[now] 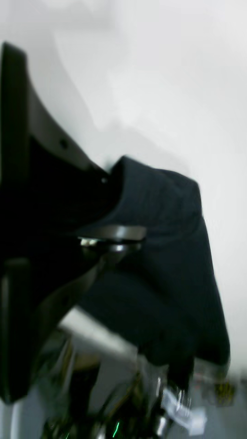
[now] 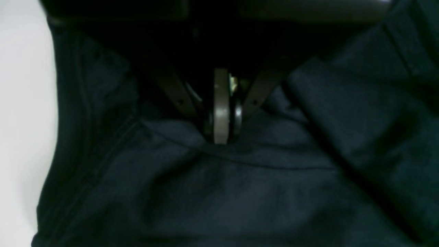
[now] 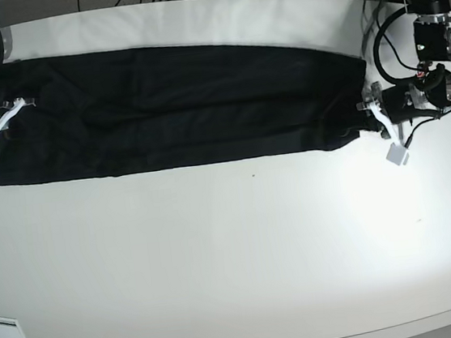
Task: Fold the T-shirt properly
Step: 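Lift the strip end with the left gripper and fold it toward the right gripper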
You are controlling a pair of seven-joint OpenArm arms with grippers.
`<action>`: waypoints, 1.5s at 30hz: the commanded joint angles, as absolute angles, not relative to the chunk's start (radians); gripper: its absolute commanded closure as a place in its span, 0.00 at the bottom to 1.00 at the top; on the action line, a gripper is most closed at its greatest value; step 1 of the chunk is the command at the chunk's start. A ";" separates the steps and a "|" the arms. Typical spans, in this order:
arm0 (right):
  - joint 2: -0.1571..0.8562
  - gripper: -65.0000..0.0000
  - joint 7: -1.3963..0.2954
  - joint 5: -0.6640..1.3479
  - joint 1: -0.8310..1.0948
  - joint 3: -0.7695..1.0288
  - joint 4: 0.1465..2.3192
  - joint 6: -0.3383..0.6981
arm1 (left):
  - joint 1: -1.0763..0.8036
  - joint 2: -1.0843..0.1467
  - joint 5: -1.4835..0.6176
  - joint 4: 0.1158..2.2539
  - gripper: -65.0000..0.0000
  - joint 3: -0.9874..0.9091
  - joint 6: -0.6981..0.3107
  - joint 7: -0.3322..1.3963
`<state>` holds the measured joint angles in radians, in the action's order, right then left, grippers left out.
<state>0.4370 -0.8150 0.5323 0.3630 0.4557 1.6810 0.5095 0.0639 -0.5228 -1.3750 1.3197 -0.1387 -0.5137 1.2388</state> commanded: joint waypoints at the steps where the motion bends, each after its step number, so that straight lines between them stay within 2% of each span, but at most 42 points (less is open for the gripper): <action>1: 0.441 1.00 -0.824 0.547 0.360 0.459 1.689 0.521 | 0.081 -0.537 -1.460 1.332 1.00 -0.145 -0.549 1.257; 3: 0.432 1.00 -0.824 0.546 0.360 0.459 1.689 0.521 | 0.085 -0.533 -1.484 1.335 1.00 -0.145 -0.585 1.306; 8: 0.429 1.00 -0.847 0.550 0.360 0.459 1.689 0.521 | 0.096 -0.494 -1.484 1.404 1.00 -0.145 -0.580 1.310; 16: 0.427 1.00 -0.864 0.554 0.360 0.459 1.689 0.521 | 0.095 -0.328 -1.484 1.590 1.00 -0.144 -0.593 1.319; 34: 0.427 1.00 -0.884 0.550 0.360 0.459 1.689 0.534 | 0.076 -0.089 -1.451 1.596 1.00 -0.123 -0.660 1.312; 41: 0.427 1.00 -0.884 0.550 0.360 0.459 1.689 0.543 | 0.028 -0.069 -1.221 1.595 1.00 0.018 -0.659 1.130; 45: 0.430 1.00 -0.888 0.550 0.360 0.459 1.689 0.543 | 0.005 -0.063 -1.174 1.595 0.97 0.112 -0.659 0.982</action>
